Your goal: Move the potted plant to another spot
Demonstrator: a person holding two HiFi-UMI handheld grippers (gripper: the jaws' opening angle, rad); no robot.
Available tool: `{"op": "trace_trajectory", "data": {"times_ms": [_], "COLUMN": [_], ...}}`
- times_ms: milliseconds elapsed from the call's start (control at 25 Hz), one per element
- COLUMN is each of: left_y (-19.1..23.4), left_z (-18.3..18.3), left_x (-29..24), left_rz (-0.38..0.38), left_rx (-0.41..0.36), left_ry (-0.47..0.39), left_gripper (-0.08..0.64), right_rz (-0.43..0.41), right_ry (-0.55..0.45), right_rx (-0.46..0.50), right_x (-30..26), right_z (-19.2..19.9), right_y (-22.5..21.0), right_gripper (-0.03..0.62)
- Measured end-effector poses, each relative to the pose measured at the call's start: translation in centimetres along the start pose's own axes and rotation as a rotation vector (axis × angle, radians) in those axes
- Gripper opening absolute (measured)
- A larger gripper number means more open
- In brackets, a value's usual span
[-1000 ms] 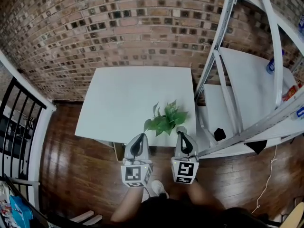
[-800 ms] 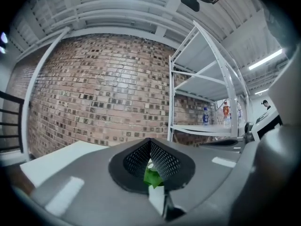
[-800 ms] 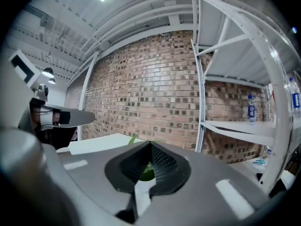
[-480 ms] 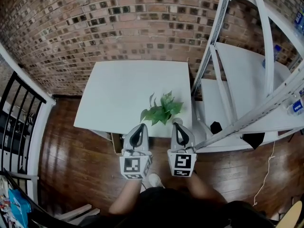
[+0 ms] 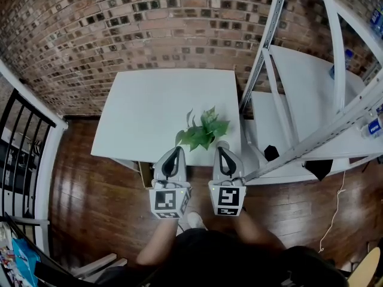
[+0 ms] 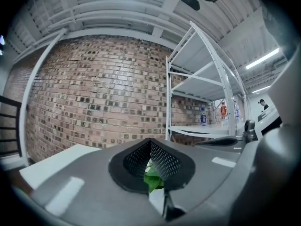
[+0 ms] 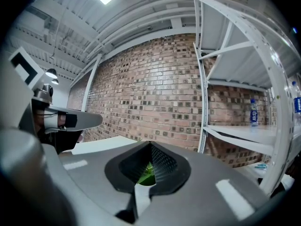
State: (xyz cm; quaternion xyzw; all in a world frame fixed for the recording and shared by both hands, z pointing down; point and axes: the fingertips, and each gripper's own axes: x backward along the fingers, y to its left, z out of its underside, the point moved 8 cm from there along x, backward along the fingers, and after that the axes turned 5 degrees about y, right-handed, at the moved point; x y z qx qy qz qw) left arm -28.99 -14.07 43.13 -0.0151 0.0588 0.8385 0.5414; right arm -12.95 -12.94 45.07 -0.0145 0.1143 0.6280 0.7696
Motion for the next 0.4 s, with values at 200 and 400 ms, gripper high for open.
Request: {"op": "trace_trajectory", "data": {"times_ms": [200, 400], "left_y": [-0.18, 0.12], "left_z": [0.69, 0.56], "left_x": [0.24, 0.9], "left_rz": [-0.013, -0.022], "left_rx": [-0.058, -0.05], "left_ry": [0.01, 0.003], "left_gripper": [0.012, 0.012], "right_rz": [-0.012, -0.035], "right_ry": [-0.016, -0.059], "right_rx": [0.0, -0.005], "right_x": [0.29, 0.84], "right_z": [0.08, -0.38], "right_y": [0.3, 0.94], "right_gripper": [0.002, 0.002]}}
